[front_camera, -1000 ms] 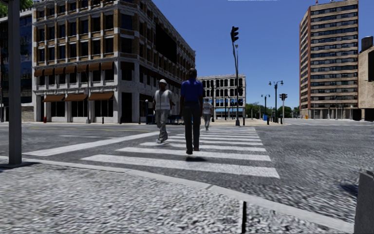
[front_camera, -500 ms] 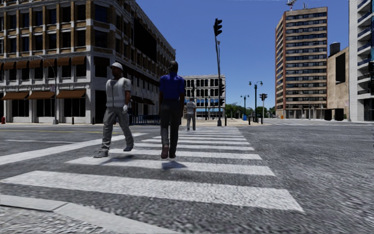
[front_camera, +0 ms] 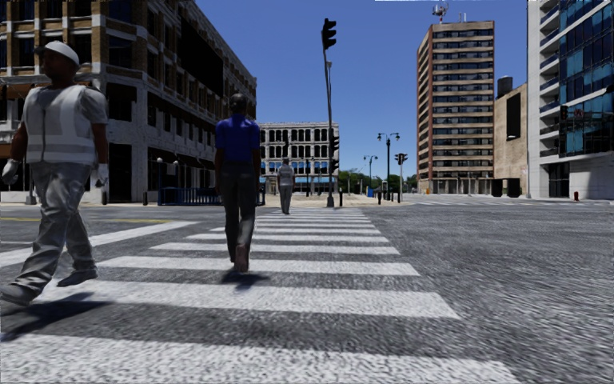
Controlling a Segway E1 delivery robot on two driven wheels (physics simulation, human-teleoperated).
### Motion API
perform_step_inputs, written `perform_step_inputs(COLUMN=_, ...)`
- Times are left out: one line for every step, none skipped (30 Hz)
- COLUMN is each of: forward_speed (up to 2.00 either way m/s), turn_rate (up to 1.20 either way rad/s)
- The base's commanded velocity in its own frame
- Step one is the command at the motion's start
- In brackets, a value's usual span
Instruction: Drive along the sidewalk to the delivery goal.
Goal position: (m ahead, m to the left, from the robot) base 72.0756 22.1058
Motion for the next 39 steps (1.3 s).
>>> perform_step_inputs(forward_speed=1.26, turn_rate=-0.32)
perform_step_inputs(forward_speed=1.26, turn_rate=-0.28)
perform_step_inputs(forward_speed=1.26, turn_rate=-0.28)
perform_step_inputs(forward_speed=1.26, turn_rate=-0.27)
perform_step_inputs(forward_speed=1.26, turn_rate=-0.27)
perform_step_inputs(forward_speed=1.26, turn_rate=-0.24)
perform_step_inputs(forward_speed=1.26, turn_rate=-0.24)
perform_step_inputs(forward_speed=1.26, turn_rate=-0.11)
perform_step_inputs(forward_speed=1.26, turn_rate=0.00)
perform_step_inputs(forward_speed=1.27, turn_rate=0.00)
perform_step_inputs(forward_speed=1.27, turn_rate=0.00)
perform_step_inputs(forward_speed=1.29, turn_rate=0.00)
perform_step_inputs(forward_speed=1.32, turn_rate=0.00)
perform_step_inputs(forward_speed=1.33, turn_rate=0.00)
perform_step_inputs(forward_speed=1.33, turn_rate=0.00)
perform_step_inputs(forward_speed=1.33, turn_rate=0.00)
perform_step_inputs(forward_speed=1.34, turn_rate=0.00)
perform_step_inputs(forward_speed=1.35, turn_rate=0.00)
perform_step_inputs(forward_speed=1.35, turn_rate=0.00)
perform_step_inputs(forward_speed=1.36, turn_rate=0.00)
perform_step_inputs(forward_speed=1.36, turn_rate=0.00)
perform_step_inputs(forward_speed=1.42, turn_rate=0.00)
perform_step_inputs(forward_speed=1.71, turn_rate=0.00)
perform_step_inputs(forward_speed=2.00, turn_rate=0.00)
perform_step_inputs(forward_speed=2.00, turn_rate=0.00)
perform_step_inputs(forward_speed=2.00, turn_rate=0.00)
perform_step_inputs(forward_speed=2.00, turn_rate=0.00)
perform_step_inputs(forward_speed=2.00, turn_rate=0.00)
perform_step_inputs(forward_speed=2.00, turn_rate=0.00)
perform_step_inputs(forward_speed=2.00, turn_rate=0.00)
perform_step_inputs(forward_speed=2.00, turn_rate=0.00)
perform_step_inputs(forward_speed=2.00, turn_rate=0.00)
perform_step_inputs(forward_speed=2.00, turn_rate=0.00)
perform_step_inputs(forward_speed=2.00, turn_rate=-0.03)
perform_step_inputs(forward_speed=2.00, turn_rate=-0.08)
perform_step_inputs(forward_speed=2.00, turn_rate=-0.09)
perform_step_inputs(forward_speed=2.00, turn_rate=-0.09)
perform_step_inputs(forward_speed=2.00, turn_rate=-0.10)
perform_step_inputs(forward_speed=2.00, turn_rate=-0.10)
